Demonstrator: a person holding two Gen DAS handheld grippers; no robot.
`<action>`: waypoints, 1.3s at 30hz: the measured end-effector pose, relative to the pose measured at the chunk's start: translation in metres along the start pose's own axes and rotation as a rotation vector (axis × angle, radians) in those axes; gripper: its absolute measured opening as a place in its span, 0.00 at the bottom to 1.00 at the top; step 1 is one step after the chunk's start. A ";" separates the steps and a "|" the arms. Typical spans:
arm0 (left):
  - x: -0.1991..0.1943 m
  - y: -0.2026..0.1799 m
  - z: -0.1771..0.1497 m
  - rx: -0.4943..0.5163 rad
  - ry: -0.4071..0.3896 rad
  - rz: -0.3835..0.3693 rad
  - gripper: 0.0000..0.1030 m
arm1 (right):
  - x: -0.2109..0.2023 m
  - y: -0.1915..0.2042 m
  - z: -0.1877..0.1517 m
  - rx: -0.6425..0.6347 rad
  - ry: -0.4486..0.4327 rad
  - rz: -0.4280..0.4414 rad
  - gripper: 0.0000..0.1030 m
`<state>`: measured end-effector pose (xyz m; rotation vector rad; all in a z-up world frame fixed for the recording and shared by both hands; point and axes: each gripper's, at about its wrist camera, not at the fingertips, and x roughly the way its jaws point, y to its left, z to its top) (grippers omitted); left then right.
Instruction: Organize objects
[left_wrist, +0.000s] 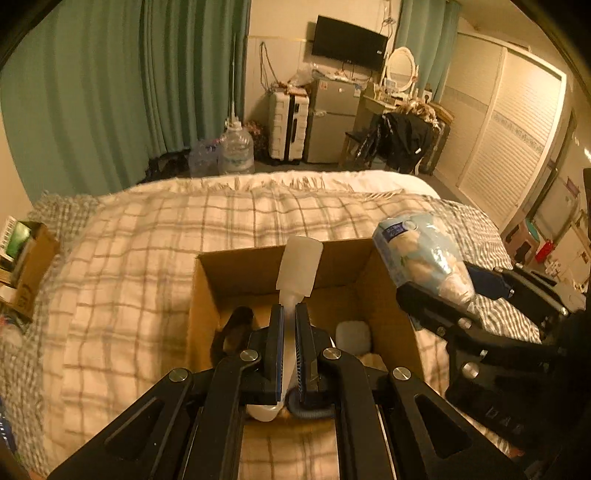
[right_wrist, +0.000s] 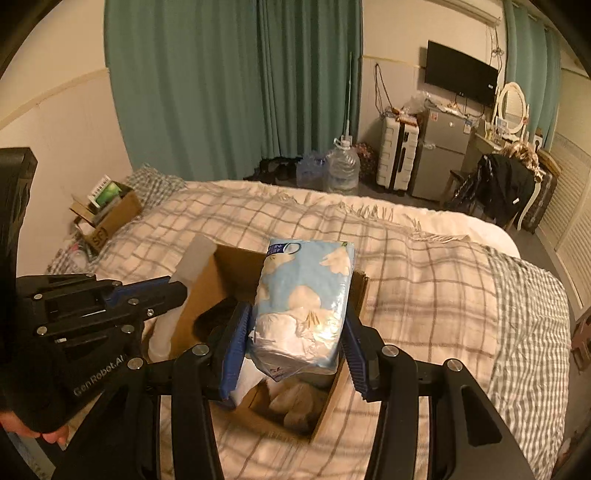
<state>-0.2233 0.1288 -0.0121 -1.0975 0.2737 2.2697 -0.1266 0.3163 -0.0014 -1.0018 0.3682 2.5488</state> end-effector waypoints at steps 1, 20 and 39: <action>0.011 0.003 0.002 -0.009 0.014 -0.006 0.05 | 0.011 -0.001 0.000 -0.002 0.014 -0.001 0.46; 0.042 0.011 -0.007 0.055 0.027 0.105 0.72 | 0.053 -0.016 -0.008 0.028 0.059 -0.065 0.72; -0.172 -0.028 -0.001 0.116 -0.308 0.199 1.00 | -0.185 -0.012 0.014 0.043 -0.249 -0.192 1.00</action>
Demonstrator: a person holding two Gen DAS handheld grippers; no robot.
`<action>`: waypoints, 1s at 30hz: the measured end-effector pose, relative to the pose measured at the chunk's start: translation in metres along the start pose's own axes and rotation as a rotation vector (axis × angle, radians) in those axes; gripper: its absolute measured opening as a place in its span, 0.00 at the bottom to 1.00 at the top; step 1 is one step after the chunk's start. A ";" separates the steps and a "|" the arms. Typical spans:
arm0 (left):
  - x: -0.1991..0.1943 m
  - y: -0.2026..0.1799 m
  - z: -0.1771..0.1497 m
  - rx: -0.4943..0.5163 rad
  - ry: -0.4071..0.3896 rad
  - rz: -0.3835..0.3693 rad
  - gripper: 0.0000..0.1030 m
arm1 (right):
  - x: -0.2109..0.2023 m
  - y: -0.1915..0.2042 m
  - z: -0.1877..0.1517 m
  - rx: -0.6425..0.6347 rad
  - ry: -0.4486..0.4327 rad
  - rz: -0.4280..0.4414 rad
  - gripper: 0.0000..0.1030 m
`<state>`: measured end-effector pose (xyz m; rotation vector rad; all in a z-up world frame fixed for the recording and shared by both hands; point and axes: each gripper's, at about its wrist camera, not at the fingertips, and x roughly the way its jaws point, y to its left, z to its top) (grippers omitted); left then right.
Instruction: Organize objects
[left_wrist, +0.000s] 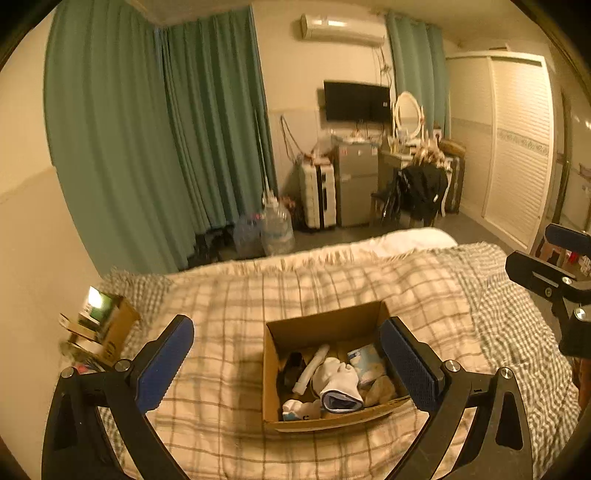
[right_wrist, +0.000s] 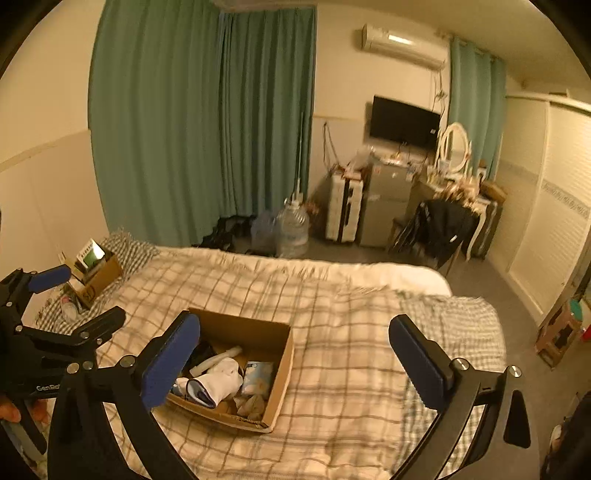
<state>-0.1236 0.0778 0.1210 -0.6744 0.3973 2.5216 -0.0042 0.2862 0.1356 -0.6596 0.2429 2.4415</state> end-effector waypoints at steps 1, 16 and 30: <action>-0.008 0.001 -0.001 -0.004 -0.013 0.002 1.00 | -0.009 0.001 0.000 -0.004 -0.007 -0.005 1.00; -0.052 0.022 -0.084 -0.178 -0.123 0.085 1.00 | -0.053 0.013 -0.085 0.083 -0.029 0.001 1.00; 0.008 -0.014 -0.164 -0.128 -0.089 0.083 1.00 | 0.037 0.014 -0.168 0.054 -0.055 -0.058 1.00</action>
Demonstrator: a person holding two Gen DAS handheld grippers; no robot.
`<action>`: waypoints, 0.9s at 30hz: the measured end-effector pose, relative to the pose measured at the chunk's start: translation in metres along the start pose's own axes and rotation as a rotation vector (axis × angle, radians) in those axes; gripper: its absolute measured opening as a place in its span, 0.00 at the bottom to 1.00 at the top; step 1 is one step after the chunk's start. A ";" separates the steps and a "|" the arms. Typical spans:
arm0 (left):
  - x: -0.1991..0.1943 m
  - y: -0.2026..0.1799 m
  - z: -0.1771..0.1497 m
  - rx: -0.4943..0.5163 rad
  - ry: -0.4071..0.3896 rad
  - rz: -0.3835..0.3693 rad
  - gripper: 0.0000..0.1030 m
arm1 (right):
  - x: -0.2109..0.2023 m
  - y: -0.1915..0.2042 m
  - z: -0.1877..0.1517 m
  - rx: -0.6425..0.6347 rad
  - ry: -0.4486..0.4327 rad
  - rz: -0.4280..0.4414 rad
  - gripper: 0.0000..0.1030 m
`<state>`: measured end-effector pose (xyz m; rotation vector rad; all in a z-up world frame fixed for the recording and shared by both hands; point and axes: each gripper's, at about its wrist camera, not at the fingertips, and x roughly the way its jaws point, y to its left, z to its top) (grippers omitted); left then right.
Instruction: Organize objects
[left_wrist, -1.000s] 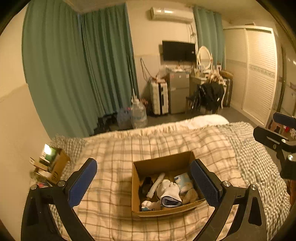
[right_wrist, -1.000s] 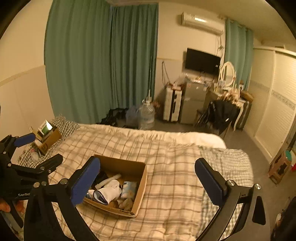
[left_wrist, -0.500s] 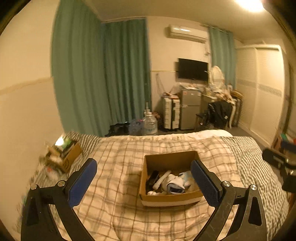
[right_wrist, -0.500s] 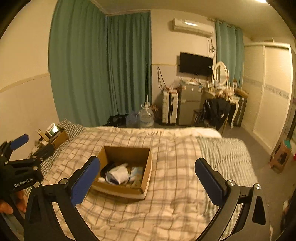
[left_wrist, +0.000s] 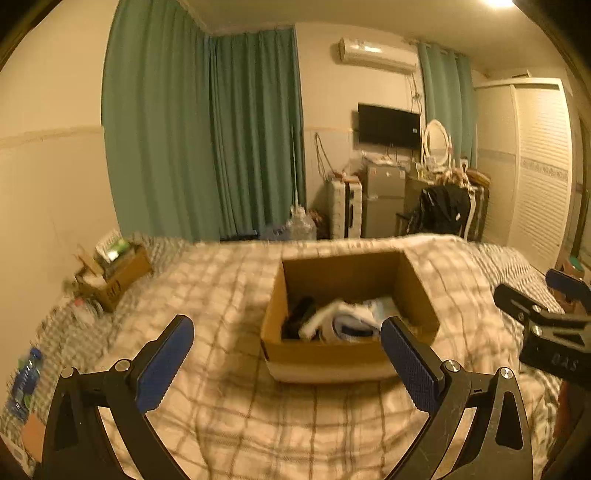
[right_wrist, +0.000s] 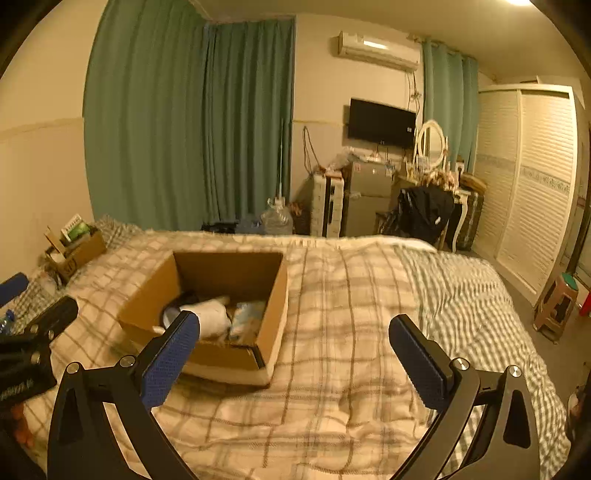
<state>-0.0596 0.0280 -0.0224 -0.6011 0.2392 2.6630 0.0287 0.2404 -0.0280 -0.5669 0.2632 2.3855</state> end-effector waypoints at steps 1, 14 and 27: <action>0.002 0.001 -0.005 -0.010 0.016 -0.006 1.00 | 0.003 -0.002 -0.001 0.004 0.006 0.000 1.00; 0.004 0.009 -0.017 -0.057 0.046 -0.011 1.00 | 0.010 0.003 -0.011 -0.003 0.030 0.011 1.00; 0.006 0.005 -0.019 -0.042 0.057 -0.010 1.00 | 0.010 0.007 -0.013 -0.021 0.039 0.015 1.00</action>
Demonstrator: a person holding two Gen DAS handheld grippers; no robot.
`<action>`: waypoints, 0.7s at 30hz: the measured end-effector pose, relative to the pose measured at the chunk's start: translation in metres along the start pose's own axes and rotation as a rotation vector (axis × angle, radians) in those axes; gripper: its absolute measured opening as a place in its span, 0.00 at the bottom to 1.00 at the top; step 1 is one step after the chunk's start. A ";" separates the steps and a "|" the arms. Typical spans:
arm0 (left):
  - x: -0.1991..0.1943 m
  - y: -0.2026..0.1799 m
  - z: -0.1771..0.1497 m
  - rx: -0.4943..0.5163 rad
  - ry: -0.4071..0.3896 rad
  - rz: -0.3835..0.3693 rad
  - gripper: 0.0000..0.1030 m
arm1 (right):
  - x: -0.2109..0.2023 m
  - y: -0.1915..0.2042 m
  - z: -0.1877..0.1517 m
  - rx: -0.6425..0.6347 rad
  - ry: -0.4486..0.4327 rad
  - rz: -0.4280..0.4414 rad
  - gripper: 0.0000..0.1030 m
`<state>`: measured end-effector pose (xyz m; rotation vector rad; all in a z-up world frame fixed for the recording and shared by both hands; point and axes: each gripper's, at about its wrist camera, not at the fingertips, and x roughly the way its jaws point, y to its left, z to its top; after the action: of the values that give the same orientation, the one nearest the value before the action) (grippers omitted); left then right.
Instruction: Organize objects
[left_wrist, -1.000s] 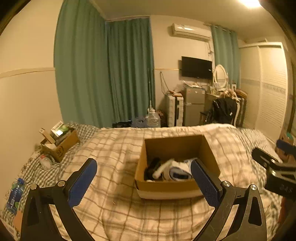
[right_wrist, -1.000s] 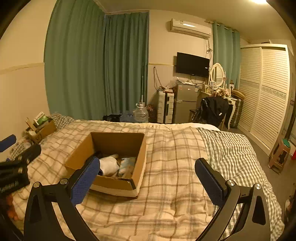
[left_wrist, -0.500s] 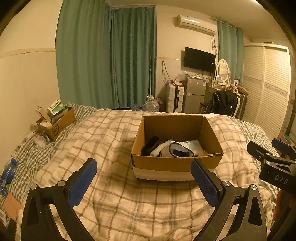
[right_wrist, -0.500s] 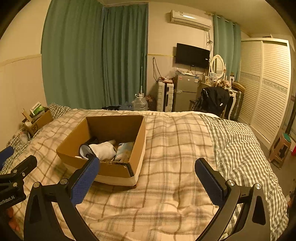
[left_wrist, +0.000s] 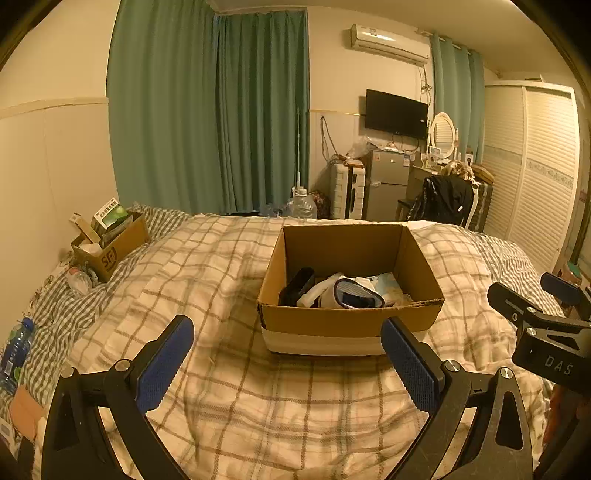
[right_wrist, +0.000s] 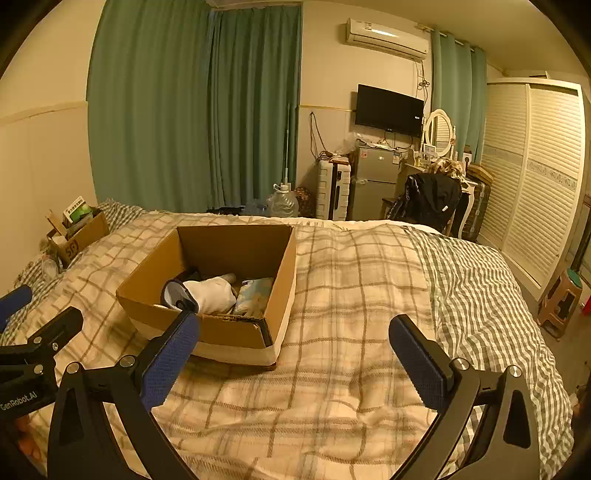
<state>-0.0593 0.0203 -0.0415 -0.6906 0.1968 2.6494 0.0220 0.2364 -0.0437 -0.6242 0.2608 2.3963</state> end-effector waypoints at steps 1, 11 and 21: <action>0.000 0.000 0.000 0.001 0.001 -0.002 1.00 | 0.000 0.001 0.000 -0.002 0.000 0.002 1.00; -0.001 0.004 0.001 -0.010 0.004 0.001 1.00 | -0.001 0.002 -0.002 -0.007 0.002 0.003 1.00; 0.000 0.008 0.001 -0.022 0.006 -0.005 1.00 | -0.003 0.003 -0.003 -0.013 0.002 0.001 1.00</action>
<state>-0.0629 0.0135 -0.0408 -0.7054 0.1681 2.6481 0.0236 0.2313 -0.0449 -0.6329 0.2465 2.4003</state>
